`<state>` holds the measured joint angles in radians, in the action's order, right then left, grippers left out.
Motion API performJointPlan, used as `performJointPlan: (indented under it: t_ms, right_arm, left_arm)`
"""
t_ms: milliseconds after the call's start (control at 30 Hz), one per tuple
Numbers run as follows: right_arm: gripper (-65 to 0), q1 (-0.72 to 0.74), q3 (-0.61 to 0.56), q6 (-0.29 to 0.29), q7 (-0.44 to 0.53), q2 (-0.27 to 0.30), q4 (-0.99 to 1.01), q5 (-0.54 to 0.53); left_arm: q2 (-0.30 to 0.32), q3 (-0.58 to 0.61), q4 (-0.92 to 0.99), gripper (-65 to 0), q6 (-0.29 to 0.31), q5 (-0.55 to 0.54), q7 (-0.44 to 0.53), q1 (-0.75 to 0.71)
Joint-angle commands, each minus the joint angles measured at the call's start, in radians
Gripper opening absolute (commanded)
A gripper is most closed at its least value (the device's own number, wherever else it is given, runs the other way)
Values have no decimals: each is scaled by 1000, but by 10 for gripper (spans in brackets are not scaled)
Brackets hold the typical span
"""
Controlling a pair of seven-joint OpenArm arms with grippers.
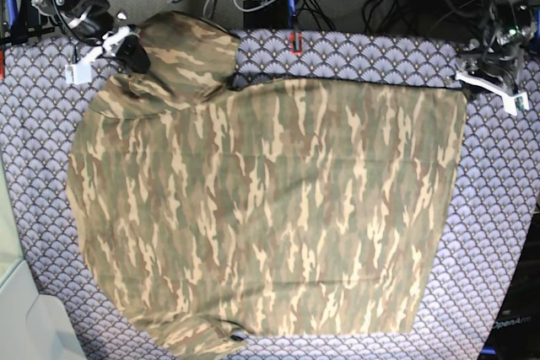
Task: Fold the T-shirt properly
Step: 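Grasp the shirt's shoulder corners with the left and right grippers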
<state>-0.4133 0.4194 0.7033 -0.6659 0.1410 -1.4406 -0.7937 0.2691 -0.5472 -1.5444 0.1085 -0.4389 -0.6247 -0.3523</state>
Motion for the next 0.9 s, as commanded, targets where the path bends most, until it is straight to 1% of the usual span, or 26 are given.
performJointPlan:
  t_ms: [0,100,133,167,267,300,333,433,633,767,867]
  right_arm:
    - [-650,-9,-1,-5,-44,7,-1,40]
    - [-650,-9,-1,-5,-44,7,-1,40]
    - [-650,-9,-1,-5,-44,7,-1,40]
    - [-650,-9,-1,-5,-44,7,-1,40]
    - [-650,-9,-3,-5,-44,7,-1,40]
    - [-650,-9,-3,-5,-44,7,-1,40]
    - [-650,-9,-3,-5,-44,7,-1,40]
    - [-650,-9,-3,-5,-44,7,-1,40]
    - [-650,-11,-3,-5,-44,19,4,40]
    - [-650,-11,-3,-5,-44,19,4,40]
    - [-650,-11,-4,-5,-45,19,4,40]
  left_arm:
    - [17,-4,-15,-401,6,-7,24,11]
    - [15,-4,-17,-399,6,-10,24,12]
    - [15,-4,-21,-385,13,-10,24,12]
    - [14,-9,-28,-363,35,-10,24,14]
    - [-11,-14,-38,-260,145,-5,24,16]
    - [-14,-14,-38,-234,173,-5,24,16]
    - [-15,-14,-37,-214,187,-5,26,16]
    - [-35,-15,-23,-181,191,-2,26,42]
    - [-67,-103,-3,-177,191,-2,26,49]
    - [-64,-124,29,-176,191,-2,26,54]
    - [-63,-119,98,-176,199,-2,26,78]
